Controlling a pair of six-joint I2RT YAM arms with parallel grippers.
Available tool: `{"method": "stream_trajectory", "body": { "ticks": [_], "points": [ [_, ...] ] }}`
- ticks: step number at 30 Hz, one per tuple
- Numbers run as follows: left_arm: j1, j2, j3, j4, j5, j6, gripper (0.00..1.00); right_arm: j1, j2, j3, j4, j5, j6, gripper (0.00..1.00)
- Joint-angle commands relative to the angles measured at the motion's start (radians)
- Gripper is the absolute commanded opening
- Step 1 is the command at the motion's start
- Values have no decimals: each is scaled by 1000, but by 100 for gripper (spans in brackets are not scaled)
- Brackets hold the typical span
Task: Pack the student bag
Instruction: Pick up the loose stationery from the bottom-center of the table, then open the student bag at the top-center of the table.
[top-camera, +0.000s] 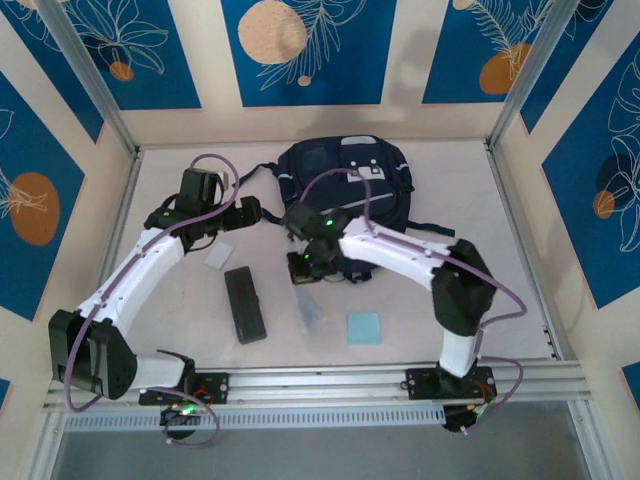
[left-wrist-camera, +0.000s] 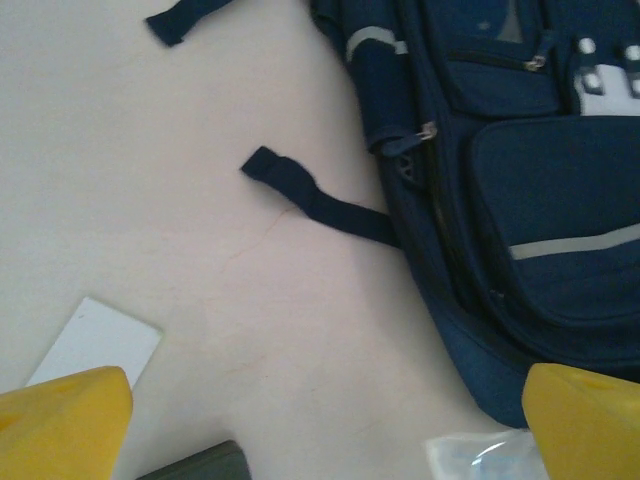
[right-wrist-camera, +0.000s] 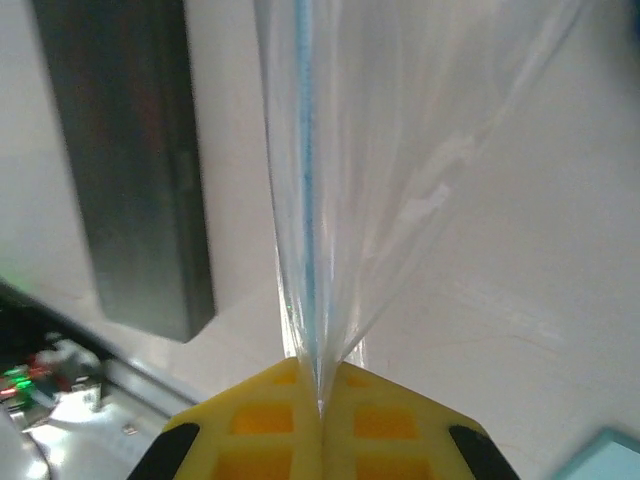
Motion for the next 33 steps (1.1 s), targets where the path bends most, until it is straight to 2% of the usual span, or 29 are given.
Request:
{"method": "stream_trajectory", "body": {
  "ticks": [1, 6, 12, 14, 18, 24, 27, 33],
  "points": [
    [-7, 16, 18, 77, 96, 28, 94, -125, -118, 18, -36, -86, -40, 0],
    [-94, 67, 19, 180, 127, 74, 83, -381, -254, -62, -31, -123, -58, 0],
    [-285, 226, 154, 161, 47, 266, 84, -686, -314, -107, -61, -208, -86, 0],
    [-327, 295, 211, 153, 48, 326, 85, -759, -329, -125, -58, -233, -91, 0],
    [-363, 442, 348, 128, 94, 392, 88, -863, -377, -184, -31, -276, -91, 0],
    [-383, 634, 541, 27, 105, 467, 89, -953, -463, -264, -10, -327, -94, 0],
    [-404, 695, 587, -17, 105, 529, 89, -994, -504, -301, -10, -342, -101, 0],
    [-453, 791, 656, -113, 16, 650, 92, -1076, -562, -365, -8, -396, -112, 0]
  ]
}}
